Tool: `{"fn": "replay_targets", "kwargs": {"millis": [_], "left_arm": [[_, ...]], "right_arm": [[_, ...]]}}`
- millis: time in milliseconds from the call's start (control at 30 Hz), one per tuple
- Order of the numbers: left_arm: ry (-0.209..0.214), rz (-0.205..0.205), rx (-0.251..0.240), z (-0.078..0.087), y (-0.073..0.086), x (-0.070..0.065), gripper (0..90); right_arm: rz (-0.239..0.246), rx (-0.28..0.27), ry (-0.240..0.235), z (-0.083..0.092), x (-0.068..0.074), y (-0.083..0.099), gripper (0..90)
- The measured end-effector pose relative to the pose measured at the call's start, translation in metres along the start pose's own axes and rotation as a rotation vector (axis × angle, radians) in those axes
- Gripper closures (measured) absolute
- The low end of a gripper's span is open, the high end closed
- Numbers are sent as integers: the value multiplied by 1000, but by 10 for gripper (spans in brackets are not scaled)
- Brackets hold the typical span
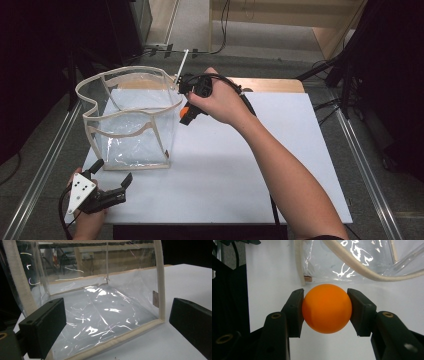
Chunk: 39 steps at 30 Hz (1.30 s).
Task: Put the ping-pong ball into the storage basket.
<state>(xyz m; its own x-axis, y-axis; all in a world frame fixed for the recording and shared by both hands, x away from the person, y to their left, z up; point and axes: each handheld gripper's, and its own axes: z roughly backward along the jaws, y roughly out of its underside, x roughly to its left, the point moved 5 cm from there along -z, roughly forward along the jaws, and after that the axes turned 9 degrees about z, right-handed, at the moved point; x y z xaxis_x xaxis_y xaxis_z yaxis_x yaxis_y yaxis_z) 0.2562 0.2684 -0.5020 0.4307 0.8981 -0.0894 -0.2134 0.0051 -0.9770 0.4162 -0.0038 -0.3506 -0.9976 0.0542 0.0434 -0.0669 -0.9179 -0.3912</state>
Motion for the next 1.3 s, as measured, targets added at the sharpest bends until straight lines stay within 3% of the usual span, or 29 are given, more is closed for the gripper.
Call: {"fn": "replay_targets", "kwargs": {"millis": [700, 1300], "left_arm": [[-1, -1, -2, -1, 0, 0, 14], [0, 1, 1, 0, 0, 0, 14]], "right_arm": [[1, -44, 3, 18, -12, -3, 481], [11, -43, 24, 37, -18, -17, 481]]}}
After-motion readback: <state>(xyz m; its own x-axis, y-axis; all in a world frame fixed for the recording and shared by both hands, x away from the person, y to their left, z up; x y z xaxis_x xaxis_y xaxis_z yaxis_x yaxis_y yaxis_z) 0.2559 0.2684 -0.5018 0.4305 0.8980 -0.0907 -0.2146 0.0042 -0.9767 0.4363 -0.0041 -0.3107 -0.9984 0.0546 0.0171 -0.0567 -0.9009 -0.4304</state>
